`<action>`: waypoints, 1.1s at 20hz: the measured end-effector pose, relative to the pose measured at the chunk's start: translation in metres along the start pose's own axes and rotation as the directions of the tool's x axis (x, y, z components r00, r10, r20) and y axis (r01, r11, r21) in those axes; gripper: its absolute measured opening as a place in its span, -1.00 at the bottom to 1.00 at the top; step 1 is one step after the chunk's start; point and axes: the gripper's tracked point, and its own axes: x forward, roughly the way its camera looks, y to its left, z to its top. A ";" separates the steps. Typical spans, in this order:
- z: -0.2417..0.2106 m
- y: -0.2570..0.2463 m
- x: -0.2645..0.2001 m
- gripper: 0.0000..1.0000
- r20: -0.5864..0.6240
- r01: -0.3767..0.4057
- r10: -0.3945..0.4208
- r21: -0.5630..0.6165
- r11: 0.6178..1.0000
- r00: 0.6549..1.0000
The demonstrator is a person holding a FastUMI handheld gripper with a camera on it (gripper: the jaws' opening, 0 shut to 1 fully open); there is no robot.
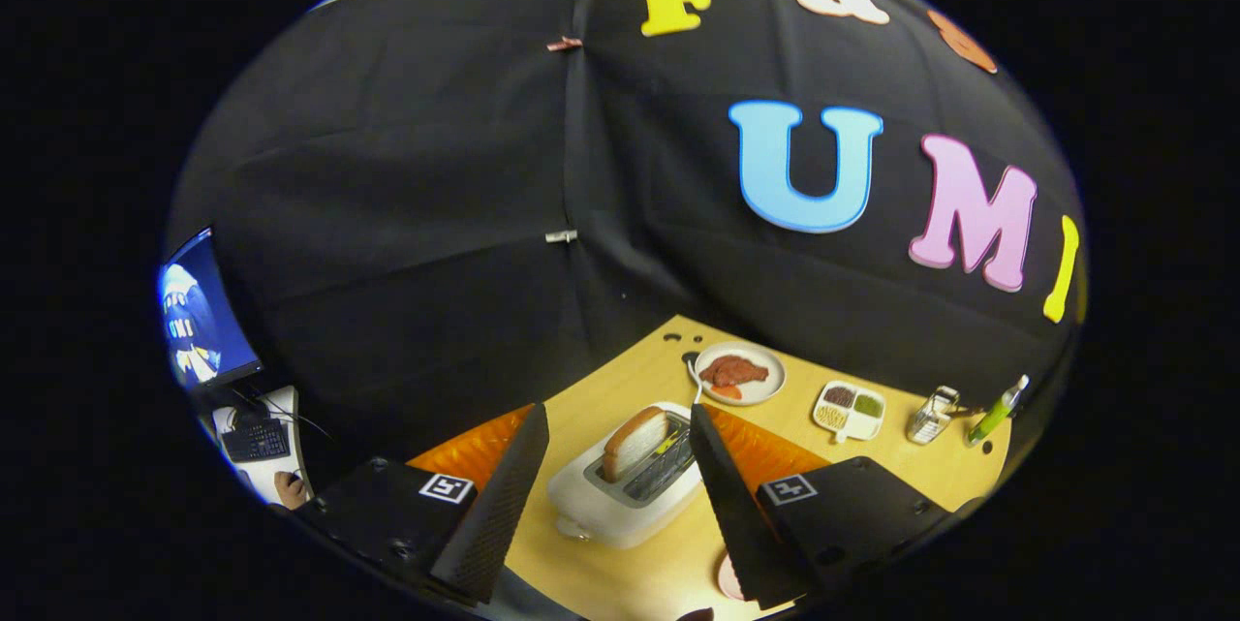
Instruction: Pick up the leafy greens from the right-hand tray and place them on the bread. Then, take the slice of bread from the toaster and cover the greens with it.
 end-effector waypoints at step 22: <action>-0.099 -0.027 0.141 -0.65 -0.321 0.287 -0.220 0.180 0.941 0.921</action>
